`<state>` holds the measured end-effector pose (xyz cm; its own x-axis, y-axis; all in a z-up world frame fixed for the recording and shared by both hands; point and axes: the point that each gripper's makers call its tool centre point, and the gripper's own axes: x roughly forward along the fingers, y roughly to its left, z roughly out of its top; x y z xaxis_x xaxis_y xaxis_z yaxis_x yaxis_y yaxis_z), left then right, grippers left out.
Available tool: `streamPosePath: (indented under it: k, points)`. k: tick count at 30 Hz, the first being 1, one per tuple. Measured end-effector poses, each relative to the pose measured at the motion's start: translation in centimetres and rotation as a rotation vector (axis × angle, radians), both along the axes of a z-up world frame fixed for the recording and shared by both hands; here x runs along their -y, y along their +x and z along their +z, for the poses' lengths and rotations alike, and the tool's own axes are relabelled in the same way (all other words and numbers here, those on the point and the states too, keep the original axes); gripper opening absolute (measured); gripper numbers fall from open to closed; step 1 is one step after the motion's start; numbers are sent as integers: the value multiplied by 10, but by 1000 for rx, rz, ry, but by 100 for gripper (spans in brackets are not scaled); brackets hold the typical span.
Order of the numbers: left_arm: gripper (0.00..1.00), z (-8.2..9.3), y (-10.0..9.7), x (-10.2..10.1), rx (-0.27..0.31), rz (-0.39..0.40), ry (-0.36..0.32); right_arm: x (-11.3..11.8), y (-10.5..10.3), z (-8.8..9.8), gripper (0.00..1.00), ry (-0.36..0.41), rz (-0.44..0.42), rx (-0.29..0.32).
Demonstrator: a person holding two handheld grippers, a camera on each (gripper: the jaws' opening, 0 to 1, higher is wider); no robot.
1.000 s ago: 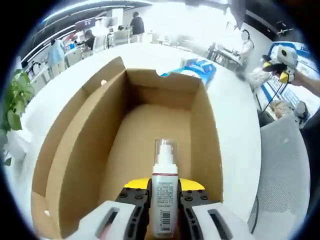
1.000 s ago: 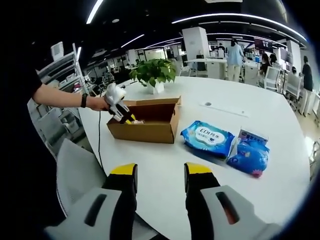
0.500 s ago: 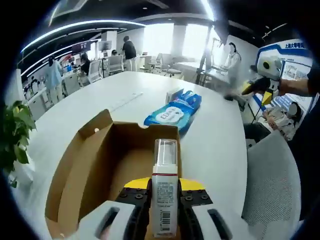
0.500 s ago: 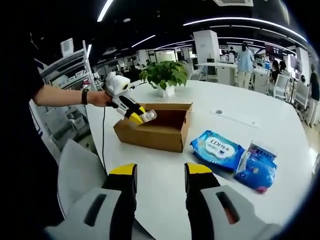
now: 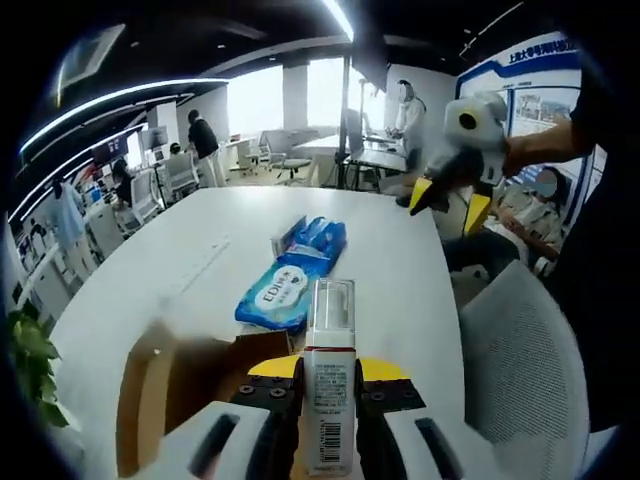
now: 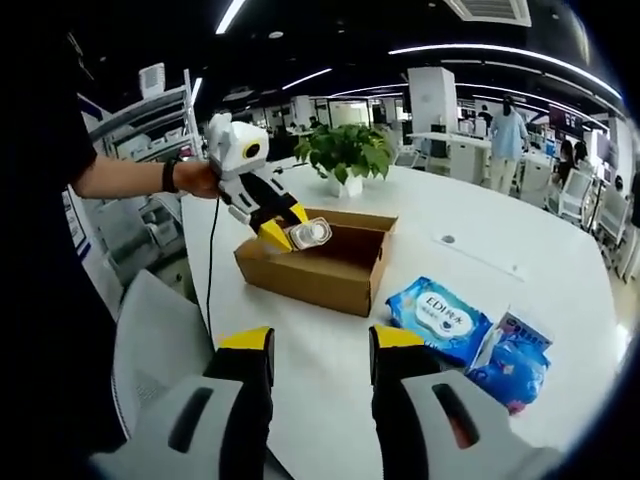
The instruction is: Operate the shoe box by opening the lid, removing the specified soft item, and placing it in the target area until the item is outside and the box remains undamaged.
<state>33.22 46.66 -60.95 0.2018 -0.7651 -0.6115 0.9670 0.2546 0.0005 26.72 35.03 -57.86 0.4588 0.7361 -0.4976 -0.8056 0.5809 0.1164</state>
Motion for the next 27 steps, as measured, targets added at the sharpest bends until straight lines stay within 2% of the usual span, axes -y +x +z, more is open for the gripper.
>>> streamPosePath:
  k: [6,9,19,27]
  points:
    - [20,11,-24,26,32,-113,9,-4,-1,3,34,-40,48,32]
    - [20,16,-28,32,55,-136,6,-6,-3,4,35,-55,76,47]
    - [20,37,-59,66,87,-283,-8,-16,-5,16,35,-91,170,121]
    - [20,49,-76,84,102,-369,-12,-24,-19,18,33,-126,273,155]
